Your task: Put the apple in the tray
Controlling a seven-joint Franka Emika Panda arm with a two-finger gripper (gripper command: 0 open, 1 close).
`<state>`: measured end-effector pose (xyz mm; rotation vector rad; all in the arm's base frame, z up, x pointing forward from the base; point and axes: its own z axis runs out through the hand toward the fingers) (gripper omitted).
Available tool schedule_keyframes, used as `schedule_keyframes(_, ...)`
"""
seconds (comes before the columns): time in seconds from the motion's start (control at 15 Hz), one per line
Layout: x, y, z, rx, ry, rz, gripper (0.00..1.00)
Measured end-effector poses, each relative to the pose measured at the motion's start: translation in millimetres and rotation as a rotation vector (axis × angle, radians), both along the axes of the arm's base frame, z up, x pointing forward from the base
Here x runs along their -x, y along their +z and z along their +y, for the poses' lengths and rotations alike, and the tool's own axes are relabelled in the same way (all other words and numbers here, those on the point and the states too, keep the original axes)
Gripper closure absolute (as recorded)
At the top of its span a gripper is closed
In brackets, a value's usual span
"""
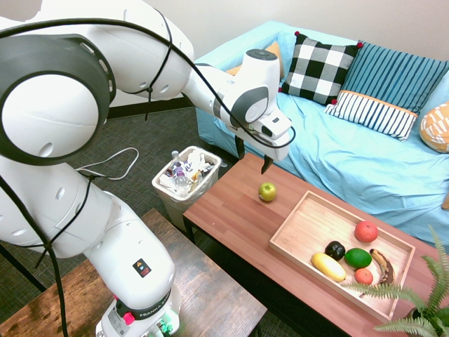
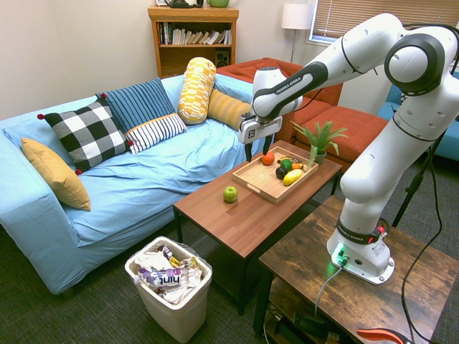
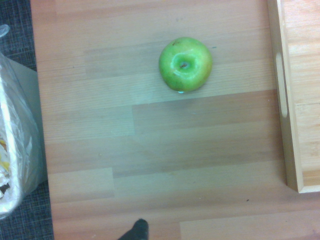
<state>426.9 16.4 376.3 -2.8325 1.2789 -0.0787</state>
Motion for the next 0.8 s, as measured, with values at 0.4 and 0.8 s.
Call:
schedule_keyframes(0.4,-17.0,-17.2,4.7,0.020,-0.039,-0.010,0.00)
schedule_keyframes(0.8,-71.3,-91.1,19.8,0.050,-0.122,0.021,0.00)
